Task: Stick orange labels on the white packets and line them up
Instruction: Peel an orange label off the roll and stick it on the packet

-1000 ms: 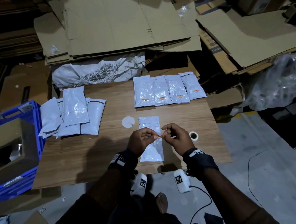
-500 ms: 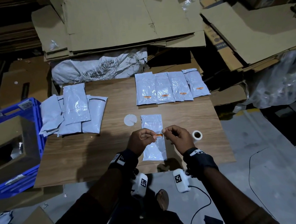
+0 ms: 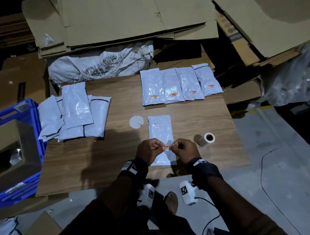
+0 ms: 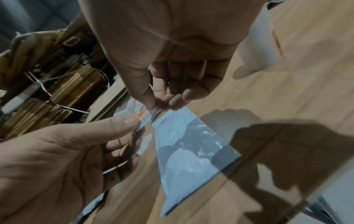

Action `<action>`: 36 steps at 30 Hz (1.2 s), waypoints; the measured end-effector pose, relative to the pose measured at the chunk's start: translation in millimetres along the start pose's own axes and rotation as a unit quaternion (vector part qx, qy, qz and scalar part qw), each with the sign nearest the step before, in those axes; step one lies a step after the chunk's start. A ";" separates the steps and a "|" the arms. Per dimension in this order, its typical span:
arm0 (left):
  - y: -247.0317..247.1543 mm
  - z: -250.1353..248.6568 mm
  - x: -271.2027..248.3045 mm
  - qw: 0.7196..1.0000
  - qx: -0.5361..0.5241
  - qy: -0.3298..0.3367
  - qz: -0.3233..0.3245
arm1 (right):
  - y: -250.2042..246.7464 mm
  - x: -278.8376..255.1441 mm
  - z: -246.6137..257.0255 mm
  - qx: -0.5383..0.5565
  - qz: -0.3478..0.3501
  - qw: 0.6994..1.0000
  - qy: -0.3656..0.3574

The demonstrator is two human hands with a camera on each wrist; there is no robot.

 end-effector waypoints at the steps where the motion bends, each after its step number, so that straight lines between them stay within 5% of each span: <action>1: 1.2 3.2 0.7 1.000 0.019 -0.001 0.001 | 2.8 -0.1 -4.9 -0.018 -0.001 1.000 0.014; 11: 14.1 50.0 4.8 0.993 0.109 -0.051 0.001 | 33.4 -8.8 -32.0 -0.117 0.032 0.987 0.110; 36: 25.3 59.0 7.1 0.986 0.129 -0.101 -0.036 | 44.7 -1.0 -39.7 -0.176 0.031 0.973 0.146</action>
Point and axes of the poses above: each hand's wrist, its own x-axis towards the middle knuckle, its own y-axis out of the palm, z = x × y, the point moved 6 cm from there along x, towards the middle knuckle, and after that the axes turned 1 degree about x, right-handed, at the moved point
